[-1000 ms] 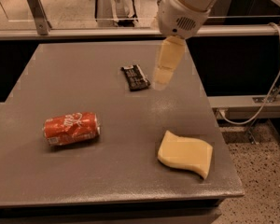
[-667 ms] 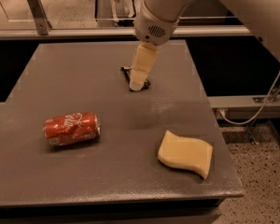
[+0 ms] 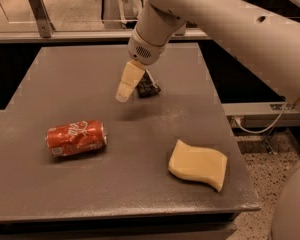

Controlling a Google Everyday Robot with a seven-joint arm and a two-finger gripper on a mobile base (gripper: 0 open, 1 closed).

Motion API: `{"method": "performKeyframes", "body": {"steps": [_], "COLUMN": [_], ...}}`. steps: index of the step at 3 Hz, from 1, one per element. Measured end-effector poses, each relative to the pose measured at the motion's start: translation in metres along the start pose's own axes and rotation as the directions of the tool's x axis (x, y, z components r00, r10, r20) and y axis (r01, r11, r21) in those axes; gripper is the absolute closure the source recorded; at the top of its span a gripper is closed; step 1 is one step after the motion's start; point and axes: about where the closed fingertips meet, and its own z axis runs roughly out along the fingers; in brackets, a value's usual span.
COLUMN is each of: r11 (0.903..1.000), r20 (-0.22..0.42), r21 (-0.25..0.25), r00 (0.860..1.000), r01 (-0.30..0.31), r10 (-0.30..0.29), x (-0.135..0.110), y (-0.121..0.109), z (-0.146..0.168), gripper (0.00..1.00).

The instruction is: Move rxbar chocolate near sponge

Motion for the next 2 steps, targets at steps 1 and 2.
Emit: {"method": "performKeyframes", "body": {"steps": [1, 2], "r11": [0.9955, 0.9839], "r20": [-0.012, -0.04], "r21": [0.026, 0.057], "r00": [0.996, 0.984], "r01": [-0.091, -0.169], "r10": [0.092, 0.172], "x": [-0.001, 0.008], "y": [-0.013, -0.024], "z": [0.025, 0.038], "gripper": [0.0, 0.18]}}
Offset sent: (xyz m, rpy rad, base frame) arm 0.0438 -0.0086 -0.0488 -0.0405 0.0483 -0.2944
